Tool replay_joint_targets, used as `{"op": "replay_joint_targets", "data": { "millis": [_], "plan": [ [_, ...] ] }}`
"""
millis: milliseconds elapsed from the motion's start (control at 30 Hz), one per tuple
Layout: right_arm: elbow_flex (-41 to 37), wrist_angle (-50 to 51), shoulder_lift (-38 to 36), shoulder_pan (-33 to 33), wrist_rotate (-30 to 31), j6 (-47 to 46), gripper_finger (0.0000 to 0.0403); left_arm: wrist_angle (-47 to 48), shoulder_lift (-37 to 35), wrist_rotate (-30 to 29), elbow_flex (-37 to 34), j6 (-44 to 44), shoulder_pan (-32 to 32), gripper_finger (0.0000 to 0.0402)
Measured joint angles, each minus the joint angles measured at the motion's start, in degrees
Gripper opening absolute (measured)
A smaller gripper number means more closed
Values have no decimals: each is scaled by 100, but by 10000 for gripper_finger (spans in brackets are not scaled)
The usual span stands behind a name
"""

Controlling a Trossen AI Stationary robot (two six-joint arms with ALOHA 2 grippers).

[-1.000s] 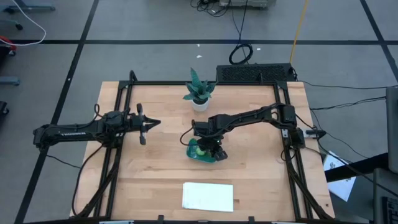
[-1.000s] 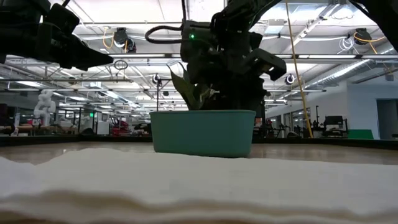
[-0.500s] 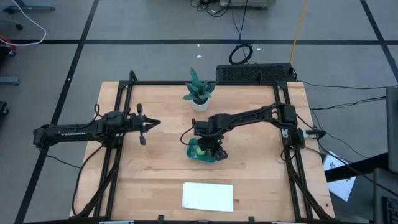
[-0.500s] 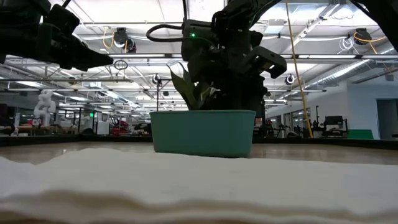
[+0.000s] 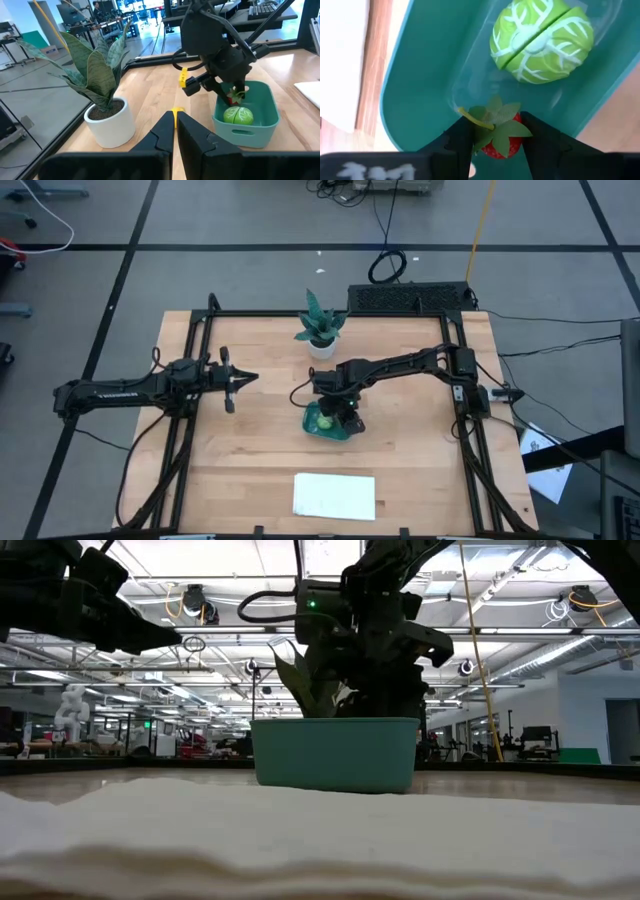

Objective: Pick and placing Produce into tupperware
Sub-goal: Put the red strawberry into the green bin

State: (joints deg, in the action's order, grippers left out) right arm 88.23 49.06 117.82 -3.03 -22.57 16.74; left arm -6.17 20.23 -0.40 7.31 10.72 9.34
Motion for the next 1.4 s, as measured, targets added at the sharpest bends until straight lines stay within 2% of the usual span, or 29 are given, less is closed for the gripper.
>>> {"op": "replay_joint_targets", "data": {
  "millis": [333, 533, 867, 1233, 1400],
  "plan": [
    [0, 14, 7, 4, -1, -140, 130, -4, 0, 0, 0, 0, 2, 26],
    [19, 156, 293, 0, -49, -223, 130, -4, 0, 0, 0, -2, 2, 26],
    [372, 391, 446, 2, 42, -75, 133, -3, 2, 0, 0, -2, 2, 26],
    [468, 522, 448, 0, 24, -219, 196, 39, 0, 0, 0, -4, 1, 26],
    [470, 538, 448, 0, 31, -298, 208, 39, 0, 0, 0, -18, 2, 26]
  ]
}}
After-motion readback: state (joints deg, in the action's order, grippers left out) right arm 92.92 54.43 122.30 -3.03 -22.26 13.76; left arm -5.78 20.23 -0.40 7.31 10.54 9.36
